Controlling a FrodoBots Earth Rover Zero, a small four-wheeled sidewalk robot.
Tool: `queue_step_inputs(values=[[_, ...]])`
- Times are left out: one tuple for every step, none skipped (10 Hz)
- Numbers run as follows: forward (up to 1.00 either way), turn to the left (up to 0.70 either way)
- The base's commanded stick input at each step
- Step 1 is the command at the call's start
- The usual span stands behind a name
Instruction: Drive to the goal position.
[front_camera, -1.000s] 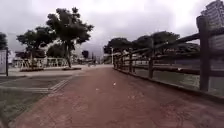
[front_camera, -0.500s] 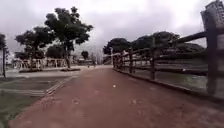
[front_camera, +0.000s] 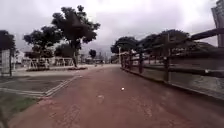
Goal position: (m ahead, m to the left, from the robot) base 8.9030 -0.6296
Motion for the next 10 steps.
queue_step_inputs(values=[[0.85, 0.34], [0.85, 0.32], [0.85, 0.13], [0.85, 0.00], [0.85, 0.00], [0.85, 0.00], [0.85, 0.00], [0.85, 0.00], [0.85, 0.24], [0.85, 0.14]])
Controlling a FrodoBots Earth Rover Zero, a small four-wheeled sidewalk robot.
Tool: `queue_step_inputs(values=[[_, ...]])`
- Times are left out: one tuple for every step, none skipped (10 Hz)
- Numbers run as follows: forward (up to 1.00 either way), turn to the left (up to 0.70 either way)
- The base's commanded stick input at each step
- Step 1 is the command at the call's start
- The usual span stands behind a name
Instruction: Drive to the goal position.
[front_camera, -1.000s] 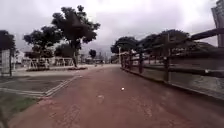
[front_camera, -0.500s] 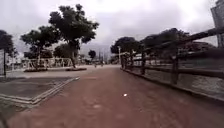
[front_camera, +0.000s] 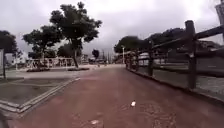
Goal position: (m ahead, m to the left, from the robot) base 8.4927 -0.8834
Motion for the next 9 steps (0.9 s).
queue_step_inputs(values=[[0.85, 0.00], [0.85, 0.00], [0.85, 0.06], [0.85, 0.25], [0.85, 0.17], [0.85, 0.00], [0.85, 0.00], [0.85, 0.02], [0.85, 0.06]])
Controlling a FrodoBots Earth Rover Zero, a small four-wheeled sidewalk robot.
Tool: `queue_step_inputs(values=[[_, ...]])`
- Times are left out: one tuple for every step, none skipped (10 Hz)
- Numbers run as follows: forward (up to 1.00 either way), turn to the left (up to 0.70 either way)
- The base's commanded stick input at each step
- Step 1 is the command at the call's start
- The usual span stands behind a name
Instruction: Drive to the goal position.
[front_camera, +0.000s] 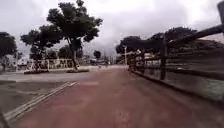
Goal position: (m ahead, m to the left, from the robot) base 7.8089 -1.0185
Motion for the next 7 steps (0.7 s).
queue_step_inputs(values=[[0.85, 0.02], [0.85, 0.00], [0.85, 0.00], [0.85, 0.00], [0.85, 0.04], [0.85, 0.22], [0.85, 0.24]])
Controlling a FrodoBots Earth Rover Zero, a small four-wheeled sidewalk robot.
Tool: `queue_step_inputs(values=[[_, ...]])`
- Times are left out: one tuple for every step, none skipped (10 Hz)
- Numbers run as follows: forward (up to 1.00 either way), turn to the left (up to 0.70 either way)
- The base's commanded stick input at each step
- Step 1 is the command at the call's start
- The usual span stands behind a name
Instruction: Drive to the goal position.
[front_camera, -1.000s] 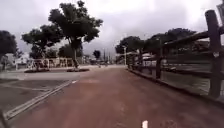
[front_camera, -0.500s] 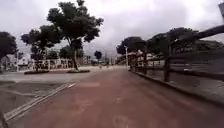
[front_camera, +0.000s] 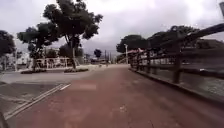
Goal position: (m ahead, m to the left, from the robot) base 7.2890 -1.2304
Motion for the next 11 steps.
queue_step_inputs(values=[[0.85, 0.04], [0.85, 0.00], [0.85, 0.00], [0.85, 0.00], [0.85, 0.00], [0.85, 0.00], [0.85, 0.00], [0.85, 0.12], [0.85, 0.30], [0.85, 0.10], [0.85, 0.00]])
